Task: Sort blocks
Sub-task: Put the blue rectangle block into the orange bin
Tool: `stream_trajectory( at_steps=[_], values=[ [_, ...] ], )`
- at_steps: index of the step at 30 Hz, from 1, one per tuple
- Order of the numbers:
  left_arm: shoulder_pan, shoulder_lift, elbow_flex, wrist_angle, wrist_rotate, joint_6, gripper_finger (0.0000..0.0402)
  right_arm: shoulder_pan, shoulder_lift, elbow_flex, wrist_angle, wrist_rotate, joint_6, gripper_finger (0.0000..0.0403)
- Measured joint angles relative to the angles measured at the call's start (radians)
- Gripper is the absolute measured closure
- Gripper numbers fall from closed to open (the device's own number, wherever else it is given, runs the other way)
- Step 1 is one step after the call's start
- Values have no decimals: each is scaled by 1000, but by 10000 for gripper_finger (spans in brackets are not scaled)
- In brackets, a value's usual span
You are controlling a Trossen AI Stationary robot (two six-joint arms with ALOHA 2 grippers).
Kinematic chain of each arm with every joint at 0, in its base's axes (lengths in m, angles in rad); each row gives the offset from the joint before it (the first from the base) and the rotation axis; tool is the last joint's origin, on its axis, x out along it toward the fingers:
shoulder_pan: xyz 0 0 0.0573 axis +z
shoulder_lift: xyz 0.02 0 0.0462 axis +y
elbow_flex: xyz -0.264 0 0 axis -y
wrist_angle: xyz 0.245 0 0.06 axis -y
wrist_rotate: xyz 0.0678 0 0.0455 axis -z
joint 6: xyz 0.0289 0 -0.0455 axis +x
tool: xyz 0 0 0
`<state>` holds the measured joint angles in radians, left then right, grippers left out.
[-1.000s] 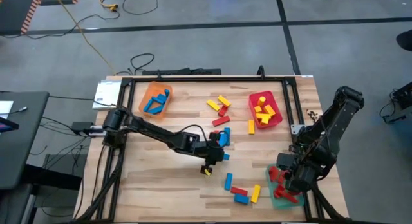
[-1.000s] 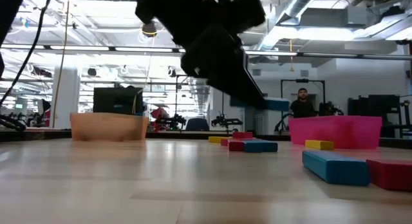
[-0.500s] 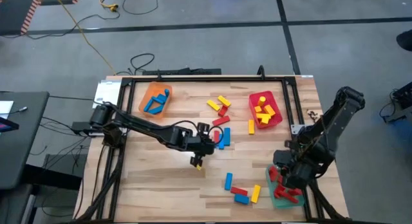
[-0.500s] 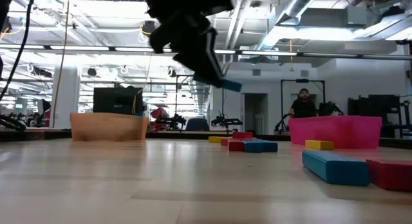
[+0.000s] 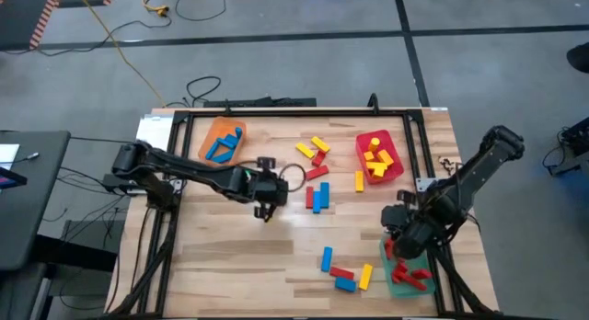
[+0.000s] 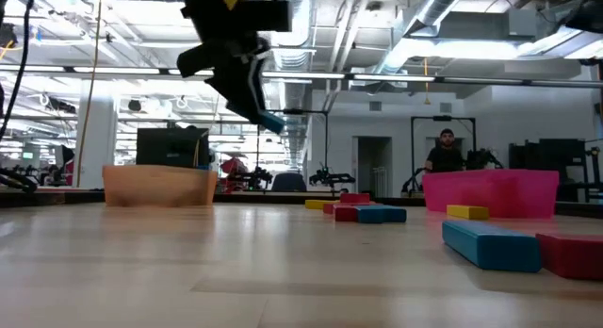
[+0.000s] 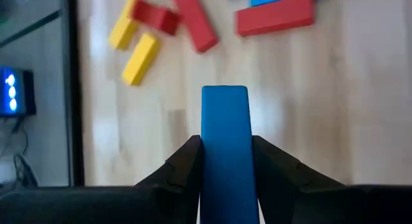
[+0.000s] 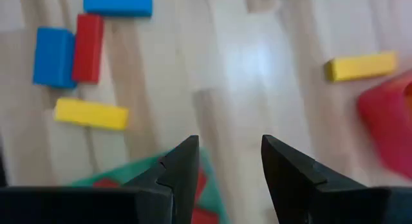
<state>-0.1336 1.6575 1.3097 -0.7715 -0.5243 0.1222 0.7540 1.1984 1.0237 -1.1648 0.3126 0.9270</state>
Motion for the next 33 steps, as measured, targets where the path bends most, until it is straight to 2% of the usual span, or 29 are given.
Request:
stream_trajectory(
  at_steps=[8, 13, 20, 25, 33],
  values=[
    [81, -238, -178, 3, -22, -89, 299, -85, 0, 0, 101, 147, -175, 223],
    [174, -405, -332, 17, -53, -166, 299, -151, 0, 0, 297, 211, -368, 223],
    [327, -594, -552, 153, -22, -233, 299, -228, 0, 0, 589, 213, -654, 223],
    [400, -649, -629, 207, -4, -246, 299, -267, 0, 0, 667, 212, -746, 223],
    [544, -618, -653, 200, 21, -276, 288, -309, 4, -62, 745, 210, -762, 223]
  ],
)
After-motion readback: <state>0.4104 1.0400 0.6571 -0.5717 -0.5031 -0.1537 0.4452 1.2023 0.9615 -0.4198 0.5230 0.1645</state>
